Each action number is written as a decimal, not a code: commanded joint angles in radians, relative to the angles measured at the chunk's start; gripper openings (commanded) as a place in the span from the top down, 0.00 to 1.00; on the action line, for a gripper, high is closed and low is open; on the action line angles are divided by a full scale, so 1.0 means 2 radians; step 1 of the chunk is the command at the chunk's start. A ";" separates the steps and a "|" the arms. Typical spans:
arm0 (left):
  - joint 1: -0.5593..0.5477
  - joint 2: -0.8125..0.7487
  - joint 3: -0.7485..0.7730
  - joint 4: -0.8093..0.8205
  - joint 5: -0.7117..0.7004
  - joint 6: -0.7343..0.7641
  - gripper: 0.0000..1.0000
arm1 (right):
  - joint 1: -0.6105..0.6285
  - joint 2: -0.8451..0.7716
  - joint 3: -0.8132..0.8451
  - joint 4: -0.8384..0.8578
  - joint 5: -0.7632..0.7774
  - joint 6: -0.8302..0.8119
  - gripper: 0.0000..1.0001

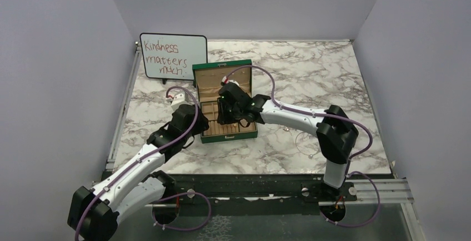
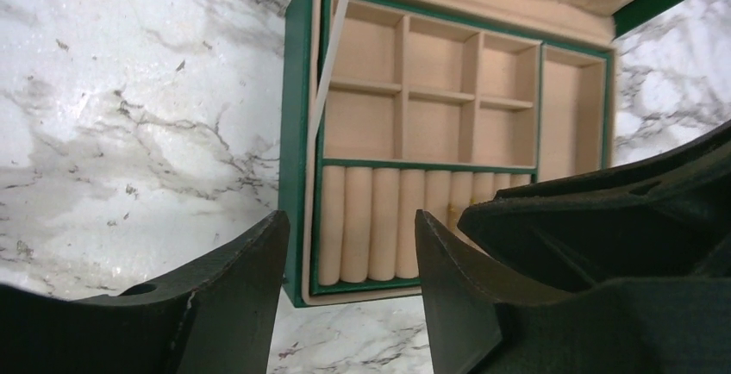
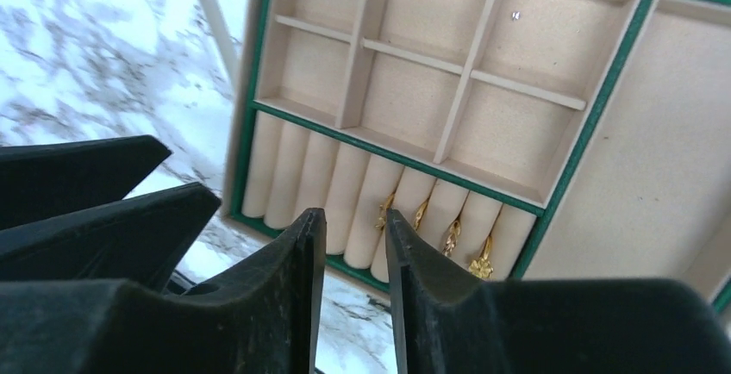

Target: Organize the mixed jewelry

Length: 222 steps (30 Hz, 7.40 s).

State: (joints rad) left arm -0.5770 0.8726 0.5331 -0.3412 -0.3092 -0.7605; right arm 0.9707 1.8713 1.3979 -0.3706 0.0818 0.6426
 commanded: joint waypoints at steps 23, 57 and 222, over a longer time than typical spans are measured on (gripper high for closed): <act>0.002 -0.009 0.071 0.113 0.127 0.147 0.01 | -0.268 -0.277 -0.259 -0.169 0.141 0.078 0.52; 0.002 0.001 0.067 0.104 0.102 0.138 0.01 | -0.299 -0.323 -0.406 -0.269 0.097 0.318 0.58; -0.001 0.141 0.275 0.045 0.334 0.303 0.04 | -0.298 -0.317 -0.282 0.246 -0.444 -0.230 0.99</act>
State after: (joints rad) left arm -0.5846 1.2236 1.0981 -0.2790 0.4946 -0.1520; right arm 0.3775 1.2114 0.8444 0.0277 -0.8131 0.1375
